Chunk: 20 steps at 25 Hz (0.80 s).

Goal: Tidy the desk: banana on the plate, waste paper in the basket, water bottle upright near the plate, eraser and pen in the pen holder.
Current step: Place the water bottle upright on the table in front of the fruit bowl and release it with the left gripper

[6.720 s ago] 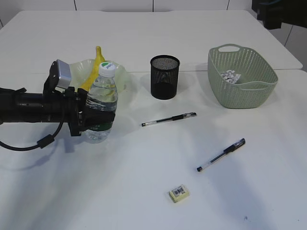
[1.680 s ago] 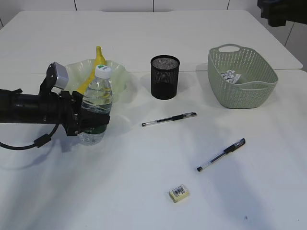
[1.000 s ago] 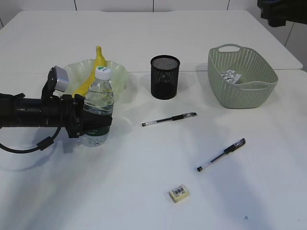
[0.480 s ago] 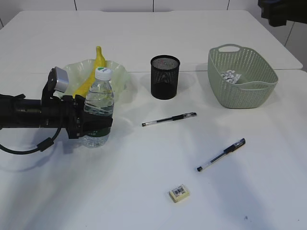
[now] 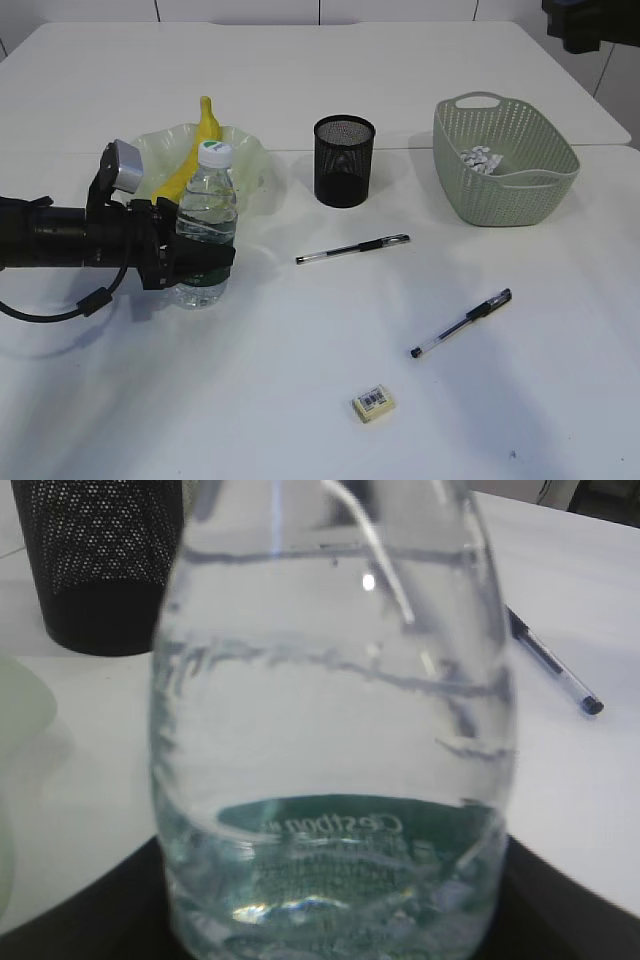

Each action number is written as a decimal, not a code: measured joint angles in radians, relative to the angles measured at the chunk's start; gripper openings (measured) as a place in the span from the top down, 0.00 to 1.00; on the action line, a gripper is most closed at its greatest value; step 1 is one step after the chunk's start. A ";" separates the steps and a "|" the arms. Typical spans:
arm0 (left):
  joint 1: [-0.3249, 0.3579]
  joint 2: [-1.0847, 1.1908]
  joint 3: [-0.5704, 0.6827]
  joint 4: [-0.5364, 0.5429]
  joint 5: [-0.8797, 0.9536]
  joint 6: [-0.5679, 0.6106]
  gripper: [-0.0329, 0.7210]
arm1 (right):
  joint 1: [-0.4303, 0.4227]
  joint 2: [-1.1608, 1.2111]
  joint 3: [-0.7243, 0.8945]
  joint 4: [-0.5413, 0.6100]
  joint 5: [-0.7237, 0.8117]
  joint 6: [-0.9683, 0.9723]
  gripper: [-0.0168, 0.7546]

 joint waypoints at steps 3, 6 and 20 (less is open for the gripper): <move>0.000 0.000 0.000 0.002 0.000 -0.002 0.30 | 0.000 0.000 0.000 0.000 0.000 0.000 0.22; 0.000 0.000 0.000 0.002 0.001 -0.002 0.29 | 0.000 0.000 0.000 0.000 -0.002 0.000 0.22; 0.000 0.000 0.000 0.005 0.005 -0.026 0.29 | 0.000 0.000 0.000 -0.002 -0.002 -0.001 0.22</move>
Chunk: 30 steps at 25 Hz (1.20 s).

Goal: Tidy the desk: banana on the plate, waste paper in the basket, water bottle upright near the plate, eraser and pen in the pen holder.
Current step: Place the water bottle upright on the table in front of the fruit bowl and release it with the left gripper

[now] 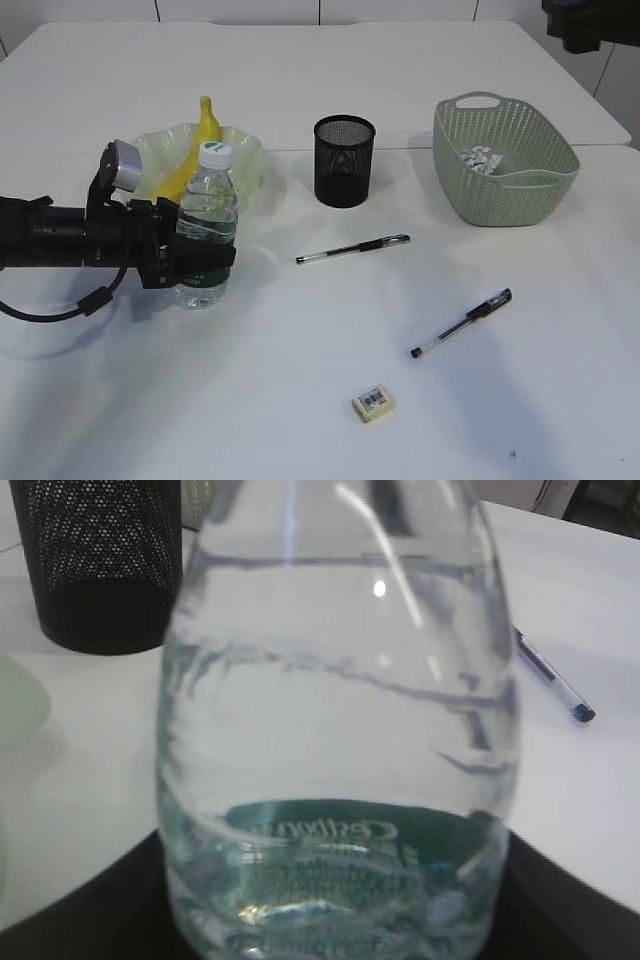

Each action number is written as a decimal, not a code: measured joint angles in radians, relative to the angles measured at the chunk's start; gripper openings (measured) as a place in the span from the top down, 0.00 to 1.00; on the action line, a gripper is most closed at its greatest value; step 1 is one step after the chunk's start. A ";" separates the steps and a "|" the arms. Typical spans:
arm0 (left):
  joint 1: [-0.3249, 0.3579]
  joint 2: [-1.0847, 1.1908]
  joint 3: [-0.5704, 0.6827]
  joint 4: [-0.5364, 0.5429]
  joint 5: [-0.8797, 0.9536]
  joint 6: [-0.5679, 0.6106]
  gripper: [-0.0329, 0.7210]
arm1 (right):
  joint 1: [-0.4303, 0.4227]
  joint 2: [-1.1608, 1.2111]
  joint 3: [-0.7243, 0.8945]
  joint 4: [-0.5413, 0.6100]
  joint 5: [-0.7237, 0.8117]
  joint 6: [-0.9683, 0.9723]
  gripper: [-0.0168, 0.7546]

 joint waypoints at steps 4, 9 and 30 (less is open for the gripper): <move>0.000 0.000 0.000 0.001 0.002 0.000 0.29 | 0.000 0.000 0.000 0.000 0.000 0.000 0.22; 0.002 0.000 0.000 0.001 0.005 0.000 0.28 | 0.000 0.000 0.000 0.000 0.000 0.000 0.22; 0.002 0.001 0.000 -0.020 0.006 -0.004 0.28 | 0.000 0.000 0.000 -0.008 -0.001 0.000 0.22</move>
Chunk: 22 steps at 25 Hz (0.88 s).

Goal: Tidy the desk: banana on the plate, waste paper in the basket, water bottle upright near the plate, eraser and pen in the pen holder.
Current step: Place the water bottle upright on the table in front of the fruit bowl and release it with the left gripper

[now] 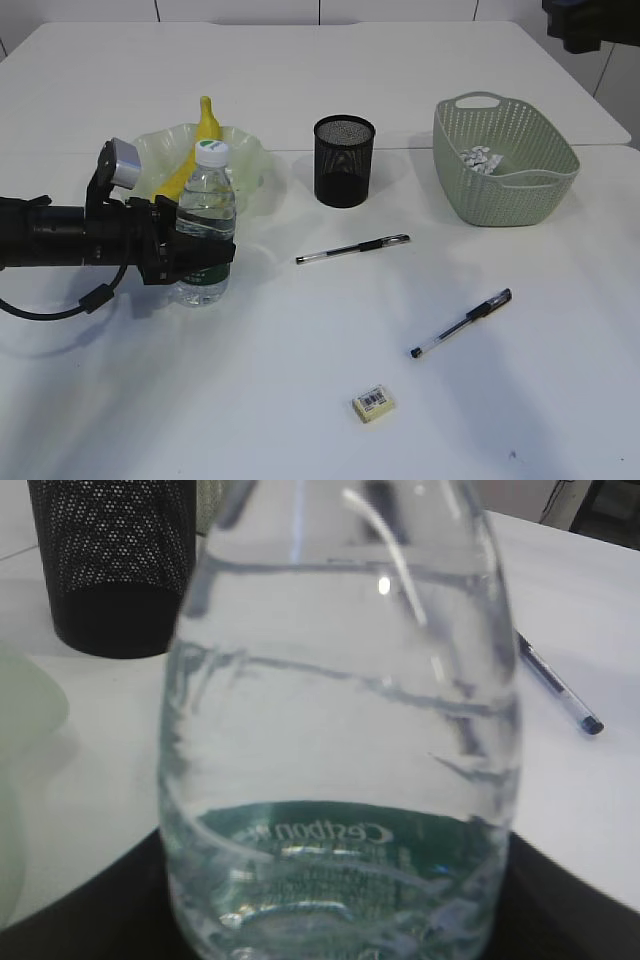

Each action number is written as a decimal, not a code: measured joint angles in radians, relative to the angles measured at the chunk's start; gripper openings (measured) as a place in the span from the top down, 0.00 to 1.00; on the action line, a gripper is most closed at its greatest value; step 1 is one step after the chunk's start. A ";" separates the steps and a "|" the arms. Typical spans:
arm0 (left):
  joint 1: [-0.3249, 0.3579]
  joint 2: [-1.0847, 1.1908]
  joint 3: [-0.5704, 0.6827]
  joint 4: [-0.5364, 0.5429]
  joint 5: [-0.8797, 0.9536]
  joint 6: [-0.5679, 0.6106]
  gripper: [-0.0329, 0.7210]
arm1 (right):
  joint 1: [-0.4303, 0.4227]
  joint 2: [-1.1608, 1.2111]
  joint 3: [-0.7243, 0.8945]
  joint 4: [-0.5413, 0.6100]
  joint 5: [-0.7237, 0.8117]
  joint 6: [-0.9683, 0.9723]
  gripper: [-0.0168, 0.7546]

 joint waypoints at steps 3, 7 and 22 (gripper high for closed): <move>0.000 0.000 0.000 0.000 0.000 -0.002 0.28 | 0.000 0.000 0.000 0.000 0.000 -0.002 0.22; 0.000 0.000 0.000 0.000 0.000 -0.005 0.28 | 0.000 0.000 0.000 0.000 -0.002 -0.002 0.22; 0.002 0.000 0.000 0.000 -0.002 -0.023 0.28 | 0.000 0.000 0.000 0.000 -0.002 -0.002 0.22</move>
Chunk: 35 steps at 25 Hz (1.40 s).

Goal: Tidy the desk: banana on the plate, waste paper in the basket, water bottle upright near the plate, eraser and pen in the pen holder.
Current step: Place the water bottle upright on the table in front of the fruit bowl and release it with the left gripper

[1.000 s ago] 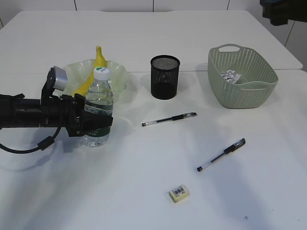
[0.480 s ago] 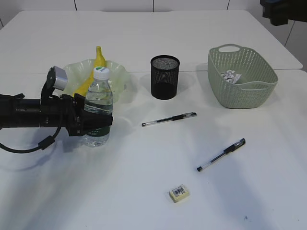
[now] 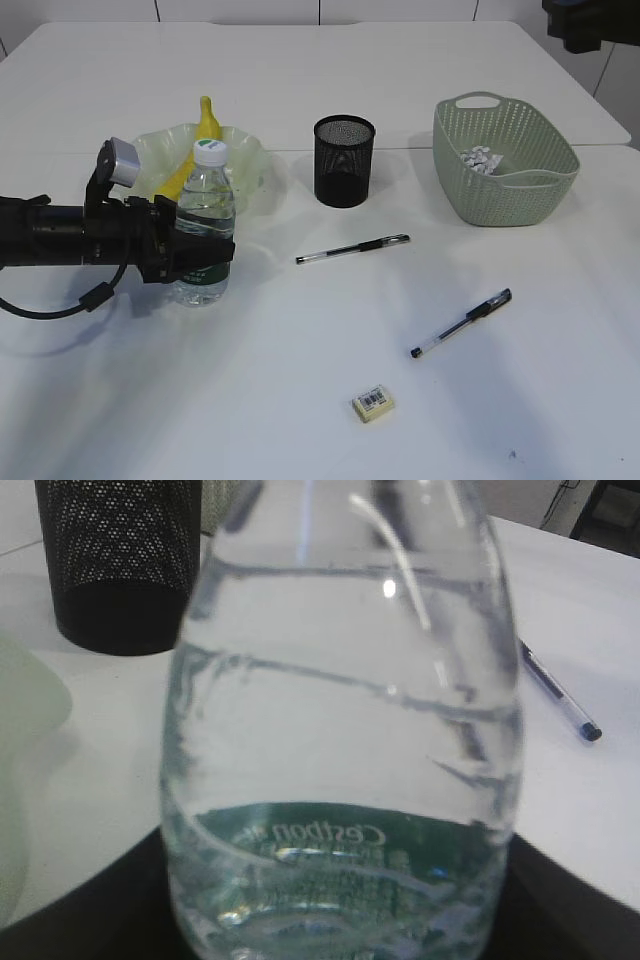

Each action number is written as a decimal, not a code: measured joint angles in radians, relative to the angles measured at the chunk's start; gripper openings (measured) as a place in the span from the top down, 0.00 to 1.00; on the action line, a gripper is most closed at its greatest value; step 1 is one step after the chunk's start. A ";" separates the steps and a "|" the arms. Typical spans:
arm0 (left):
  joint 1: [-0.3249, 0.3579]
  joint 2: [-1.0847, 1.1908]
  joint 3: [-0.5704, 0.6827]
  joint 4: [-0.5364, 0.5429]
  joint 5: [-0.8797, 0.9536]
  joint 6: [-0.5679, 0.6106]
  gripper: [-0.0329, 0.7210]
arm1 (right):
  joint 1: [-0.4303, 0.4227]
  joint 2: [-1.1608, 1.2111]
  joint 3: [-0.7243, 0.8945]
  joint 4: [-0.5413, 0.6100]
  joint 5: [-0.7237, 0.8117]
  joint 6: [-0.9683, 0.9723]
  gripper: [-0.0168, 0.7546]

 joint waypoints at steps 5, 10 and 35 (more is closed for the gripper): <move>0.000 0.000 0.000 0.000 0.000 0.000 0.28 | 0.000 0.000 0.000 -0.001 -0.005 0.000 0.22; 0.000 -0.018 0.000 0.009 -0.004 -0.018 0.28 | 0.000 0.000 0.000 -0.002 -0.015 0.000 0.22; -0.001 -0.039 0.000 0.017 0.015 -0.052 0.24 | 0.000 0.000 0.000 -0.004 -0.020 0.000 0.22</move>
